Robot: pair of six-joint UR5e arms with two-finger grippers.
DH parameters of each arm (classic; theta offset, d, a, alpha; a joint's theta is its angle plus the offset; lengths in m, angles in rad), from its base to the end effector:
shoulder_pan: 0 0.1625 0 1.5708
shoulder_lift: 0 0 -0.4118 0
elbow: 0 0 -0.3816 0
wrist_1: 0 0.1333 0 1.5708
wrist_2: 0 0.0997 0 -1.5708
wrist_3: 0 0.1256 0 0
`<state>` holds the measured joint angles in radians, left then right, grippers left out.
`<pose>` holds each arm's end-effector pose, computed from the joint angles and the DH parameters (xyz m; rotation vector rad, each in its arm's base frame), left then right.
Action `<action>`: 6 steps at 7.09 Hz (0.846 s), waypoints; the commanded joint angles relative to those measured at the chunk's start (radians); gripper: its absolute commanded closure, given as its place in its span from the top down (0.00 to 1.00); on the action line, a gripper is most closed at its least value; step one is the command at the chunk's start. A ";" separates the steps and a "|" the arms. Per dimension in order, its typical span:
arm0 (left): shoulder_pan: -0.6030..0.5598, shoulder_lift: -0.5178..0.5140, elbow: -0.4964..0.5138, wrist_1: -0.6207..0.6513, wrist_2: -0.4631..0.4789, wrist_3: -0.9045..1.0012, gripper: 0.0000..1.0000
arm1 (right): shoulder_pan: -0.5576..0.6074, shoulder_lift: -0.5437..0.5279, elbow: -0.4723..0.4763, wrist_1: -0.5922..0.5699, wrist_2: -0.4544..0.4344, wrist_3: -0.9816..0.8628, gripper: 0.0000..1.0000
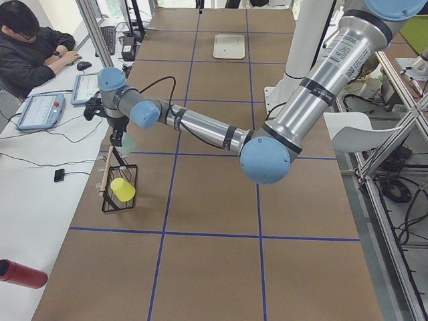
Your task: Left arm grabs green cup and hands to right arm on tray
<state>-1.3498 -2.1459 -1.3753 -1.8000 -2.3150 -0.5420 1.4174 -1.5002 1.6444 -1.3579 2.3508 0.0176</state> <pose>0.1093 -0.7063 0.3854 0.2695 0.8830 -0.0714 -0.0367 -0.5319 0.5672 0.2722 -0.7995 -0.2669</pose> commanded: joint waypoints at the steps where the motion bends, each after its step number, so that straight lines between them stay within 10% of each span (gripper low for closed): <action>1: 0.003 0.035 -0.094 0.042 0.000 -0.053 0.10 | 0.000 0.018 -0.002 -0.001 0.005 0.030 1.00; 6: 0.107 0.043 -0.153 -0.159 0.002 -0.521 0.10 | -0.034 0.120 0.041 0.000 0.077 0.341 0.99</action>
<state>-1.2898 -2.1094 -1.5252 -1.8584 -2.3159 -0.9171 1.3875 -1.3991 1.6655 -1.3578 2.4092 0.2840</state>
